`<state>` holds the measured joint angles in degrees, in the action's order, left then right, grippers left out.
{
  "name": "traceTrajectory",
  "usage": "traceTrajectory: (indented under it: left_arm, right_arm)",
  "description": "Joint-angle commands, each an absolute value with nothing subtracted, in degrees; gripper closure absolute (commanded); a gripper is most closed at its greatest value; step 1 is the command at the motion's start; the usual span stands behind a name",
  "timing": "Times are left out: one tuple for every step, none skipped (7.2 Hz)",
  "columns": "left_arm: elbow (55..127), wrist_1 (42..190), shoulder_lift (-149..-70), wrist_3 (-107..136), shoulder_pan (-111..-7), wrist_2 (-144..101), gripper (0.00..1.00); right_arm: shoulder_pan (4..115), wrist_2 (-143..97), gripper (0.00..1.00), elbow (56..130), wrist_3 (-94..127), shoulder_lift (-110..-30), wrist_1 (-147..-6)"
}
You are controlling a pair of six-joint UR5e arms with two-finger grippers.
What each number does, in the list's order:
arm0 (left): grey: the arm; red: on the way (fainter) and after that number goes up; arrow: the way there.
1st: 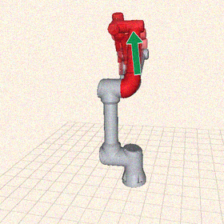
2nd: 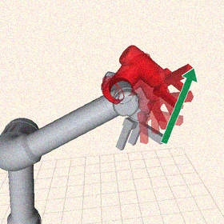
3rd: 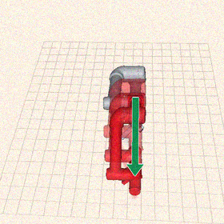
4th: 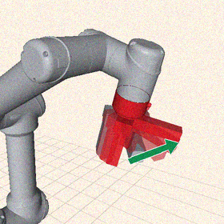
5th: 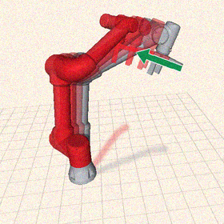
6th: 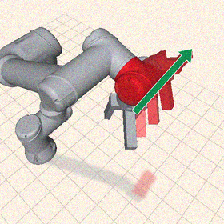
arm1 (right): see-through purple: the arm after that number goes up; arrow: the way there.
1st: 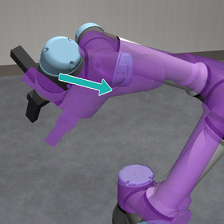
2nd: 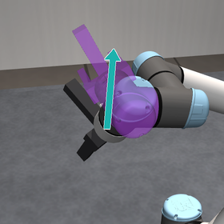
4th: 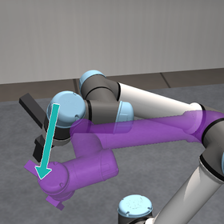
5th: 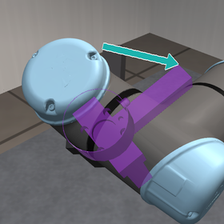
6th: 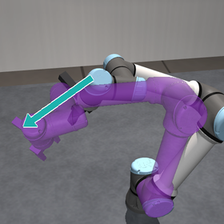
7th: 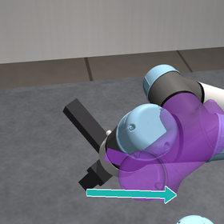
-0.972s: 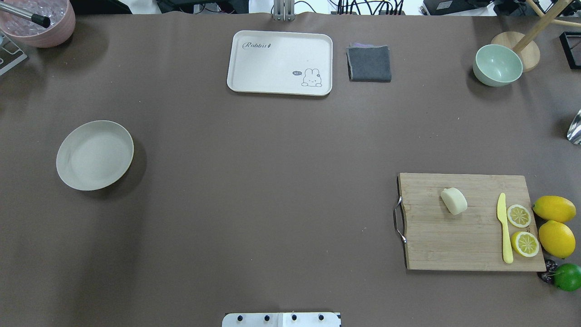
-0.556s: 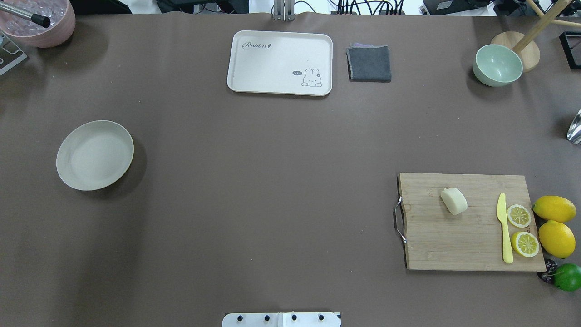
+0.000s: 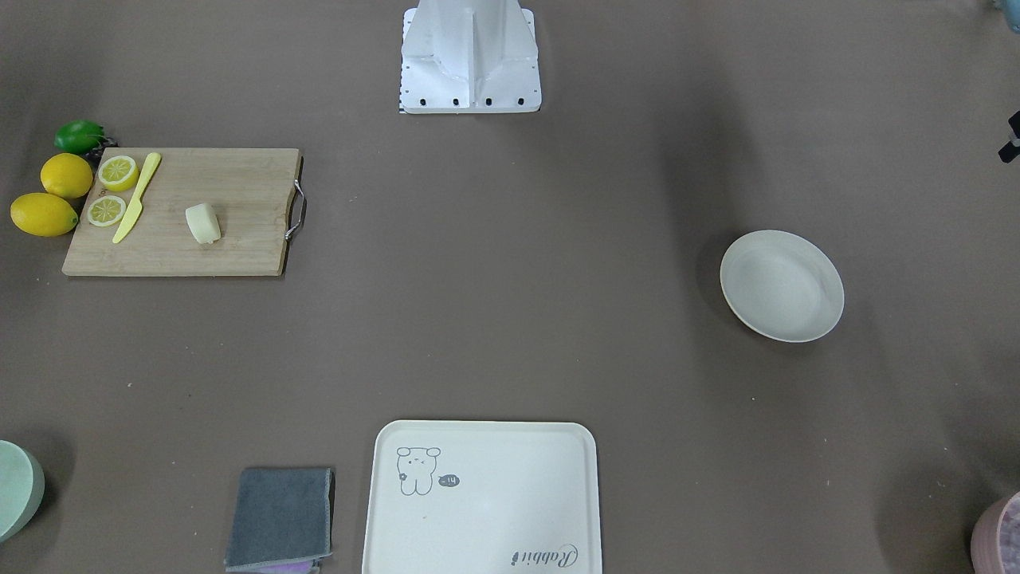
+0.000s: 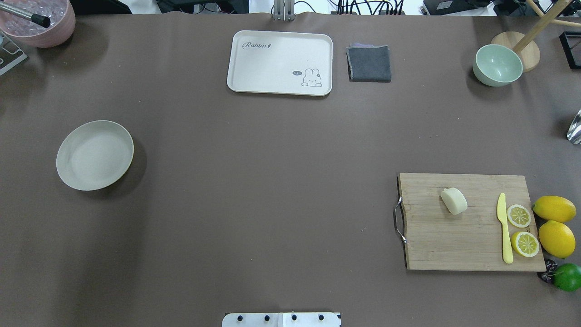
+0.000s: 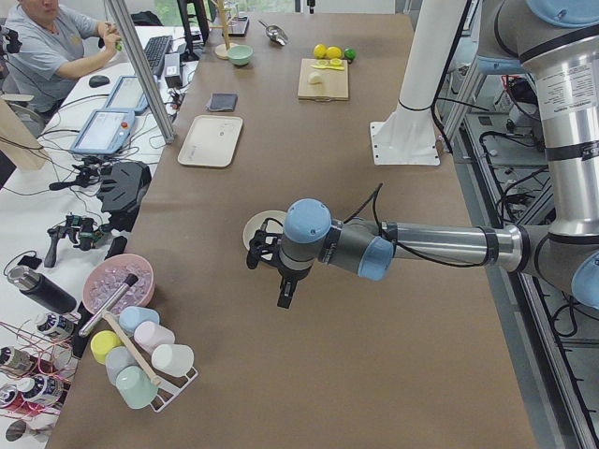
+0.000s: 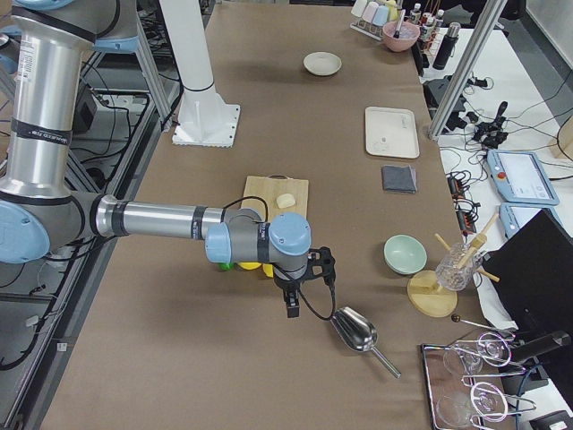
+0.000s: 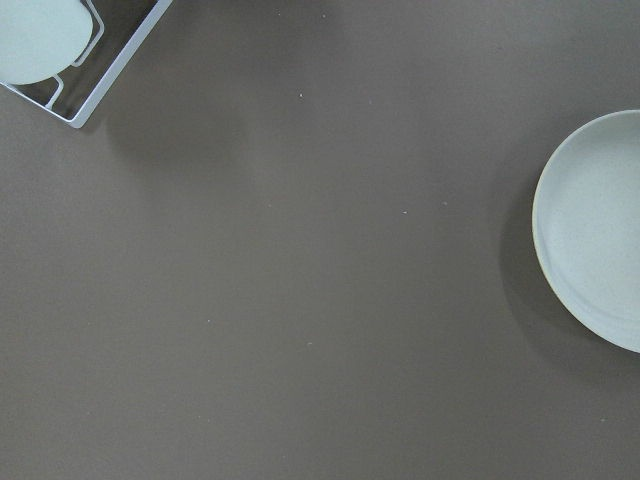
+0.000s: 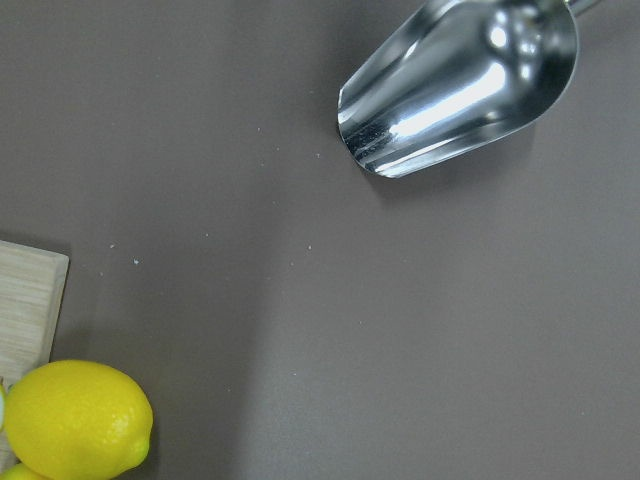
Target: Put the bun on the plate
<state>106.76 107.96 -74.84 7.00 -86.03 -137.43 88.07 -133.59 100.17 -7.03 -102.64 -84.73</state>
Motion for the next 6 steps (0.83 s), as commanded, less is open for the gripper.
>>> traceTrajectory:
  left_arm:
    - [106.88,108.02,-74.88,7.03,-86.04,-137.46,0.03]
    - [106.88,108.02,-74.71,7.03,-86.04,-137.46,0.03]
    - [106.61,107.84,-74.79,7.03,-85.96,-137.37,0.03]
    - [106.70,107.93,-74.88,7.03,-85.96,-137.46,0.03]
    - [106.61,107.93,-74.80,6.94,-85.96,-137.29,0.03]
    - [106.61,107.93,-74.62,7.03,-85.96,-137.37,0.02]
  right_arm:
    - [87.89,-133.59,0.00,100.20,-7.03,-102.48,-84.64]
    - [87.63,-133.77,0.00,100.46,-6.94,-102.48,-84.64]
    - [87.37,-134.20,0.00,100.63,-6.94,-102.48,-84.64]
    - [86.75,-134.12,0.00,100.63,-6.94,-102.31,-84.64]
    - [86.31,-134.21,0.00,100.72,-6.86,-102.22,-84.55]
    - [86.31,-134.38,0.00,100.90,-6.86,-102.30,-83.85]
